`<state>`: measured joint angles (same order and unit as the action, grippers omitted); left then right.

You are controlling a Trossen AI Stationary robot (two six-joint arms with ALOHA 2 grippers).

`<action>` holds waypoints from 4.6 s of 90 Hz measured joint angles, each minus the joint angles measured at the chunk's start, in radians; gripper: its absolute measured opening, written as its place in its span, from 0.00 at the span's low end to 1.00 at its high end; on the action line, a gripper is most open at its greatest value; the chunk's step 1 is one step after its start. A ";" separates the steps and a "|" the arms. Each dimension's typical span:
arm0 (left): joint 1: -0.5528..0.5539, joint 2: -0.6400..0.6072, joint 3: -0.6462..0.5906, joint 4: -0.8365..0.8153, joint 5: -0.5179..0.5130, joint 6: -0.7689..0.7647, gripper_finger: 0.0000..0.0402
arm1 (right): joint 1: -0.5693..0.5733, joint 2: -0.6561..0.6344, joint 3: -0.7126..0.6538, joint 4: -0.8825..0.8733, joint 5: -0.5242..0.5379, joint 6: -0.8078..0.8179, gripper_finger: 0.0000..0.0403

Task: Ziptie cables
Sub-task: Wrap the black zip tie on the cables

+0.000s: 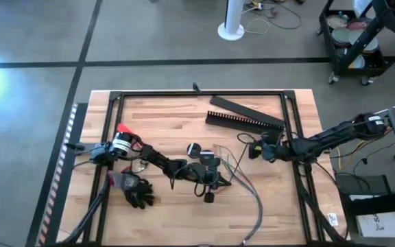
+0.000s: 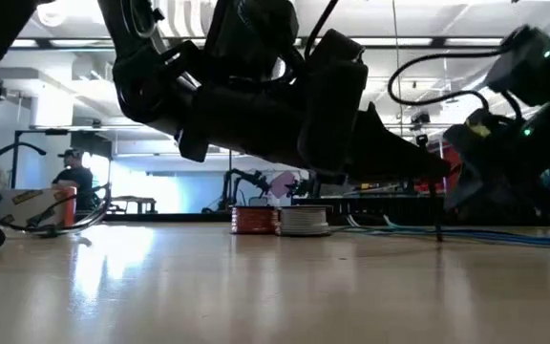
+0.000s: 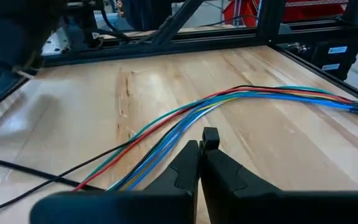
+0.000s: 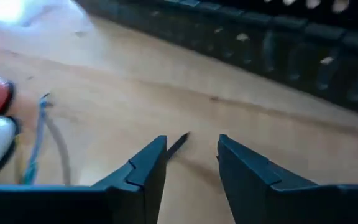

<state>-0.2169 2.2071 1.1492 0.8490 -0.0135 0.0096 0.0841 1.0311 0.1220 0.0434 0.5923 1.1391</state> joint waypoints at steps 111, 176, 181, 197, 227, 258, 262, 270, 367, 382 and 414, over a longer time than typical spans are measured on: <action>0.002 0.000 0.000 -0.005 0.057 -0.001 0.00 | -0.264 0.114 -0.102 0.508 -0.690 -0.469 0.46; 0.009 0.000 0.000 -0.007 0.048 -0.018 0.00 | -0.163 -0.018 -0.069 0.328 -0.751 -0.402 0.40; 0.009 0.000 0.000 -0.007 0.048 -0.019 0.00 | -0.157 -0.022 -0.037 0.209 -0.724 -0.419 0.39; 0.010 0.000 0.000 -0.006 0.046 -0.019 0.00 | -0.113 -0.014 0.114 -0.169 -0.623 -0.479 0.35; 0.010 0.000 0.000 -0.007 0.023 -0.019 0.00 | -0.063 -0.019 0.348 -0.623 -0.454 -0.420 0.37; 0.010 0.000 0.000 -0.008 0.021 -0.034 0.00 | 0.067 -0.085 0.366 -0.800 -0.442 -0.116 0.37; 0.010 0.000 0.000 -0.008 0.021 -0.035 0.00 | 0.110 -0.101 0.366 -0.802 -0.416 -0.054 0.36; 0.010 0.000 0.000 -0.011 0.020 -0.040 0.00 | 0.203 -0.116 0.359 -0.801 -0.381 0.088 0.35; 0.009 0.000 0.000 -0.013 0.000 -0.046 0.00 | 0.367 0.115 0.244 -0.413 -0.155 0.472 0.34; 0.010 0.000 0.000 -0.023 -0.002 -0.046 0.00 | 0.367 0.135 0.206 -0.321 -0.129 0.469 0.31; 0.010 0.000 0.000 -0.022 -0.002 -0.048 0.00 | 0.367 0.214 0.199 -0.242 -0.046 0.455 0.20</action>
<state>-0.2073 2.2066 1.1496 0.8268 -0.0158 -0.0386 0.4515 1.2455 0.3210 -0.1988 0.5461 1.5946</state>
